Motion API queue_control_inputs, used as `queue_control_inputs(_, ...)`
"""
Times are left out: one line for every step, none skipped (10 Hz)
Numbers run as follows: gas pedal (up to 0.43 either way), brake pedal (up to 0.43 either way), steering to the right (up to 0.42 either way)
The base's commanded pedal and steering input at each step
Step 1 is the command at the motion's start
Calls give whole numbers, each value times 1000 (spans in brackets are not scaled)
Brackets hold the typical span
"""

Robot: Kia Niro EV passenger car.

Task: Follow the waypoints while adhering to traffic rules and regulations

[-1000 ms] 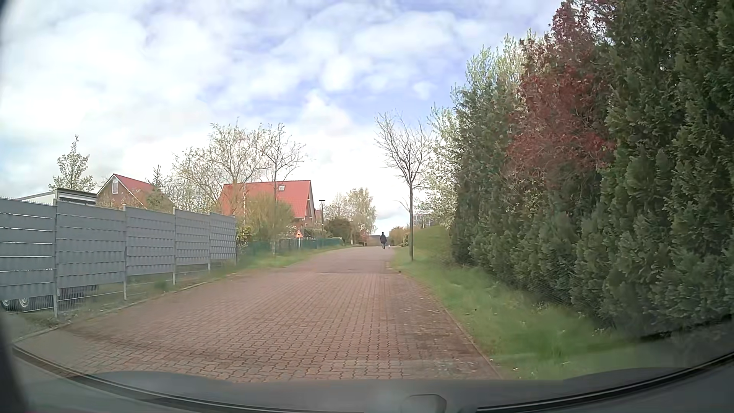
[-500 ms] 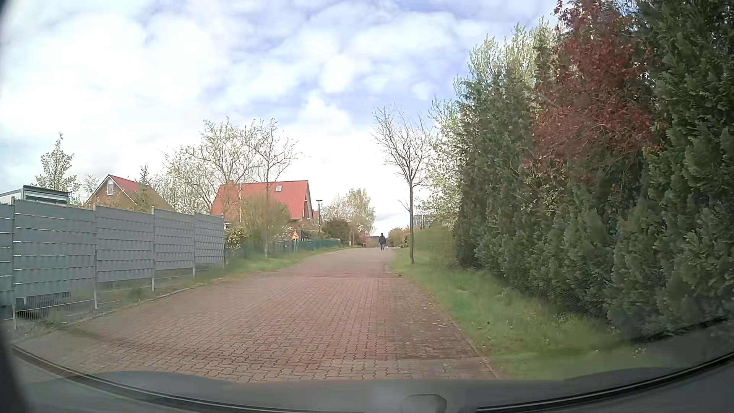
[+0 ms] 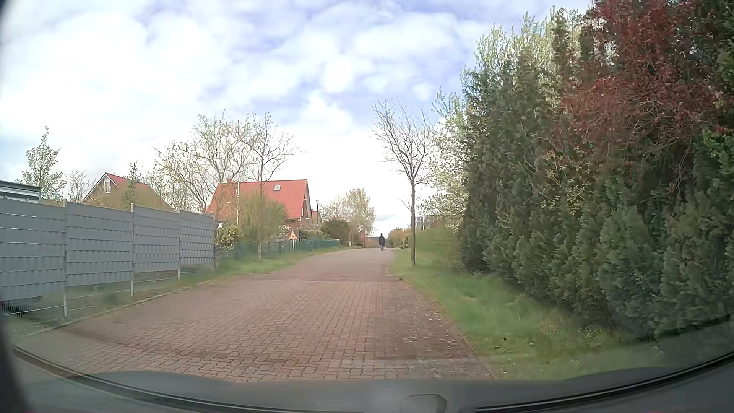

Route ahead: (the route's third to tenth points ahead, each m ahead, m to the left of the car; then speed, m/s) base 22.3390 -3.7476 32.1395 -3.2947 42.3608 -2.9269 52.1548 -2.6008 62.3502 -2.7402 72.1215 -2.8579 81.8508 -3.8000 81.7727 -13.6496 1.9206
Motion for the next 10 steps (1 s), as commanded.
queue_control_inputs(0, 0, -3)
queue_control_inputs(0, 0, -4)
queue_control_inputs(0, 0, -8)
queue_control_inputs(0, 0, -12)
queue_control_inputs(0, 0, -13)
queue_control_inputs(0, 0, -13)
queue_control_inputs(0, 0, -14)
queue_control_inputs(0, 18, -14)
queue_control_inputs(0, 43, -13)
queue_control_inputs(0, 152, -13)
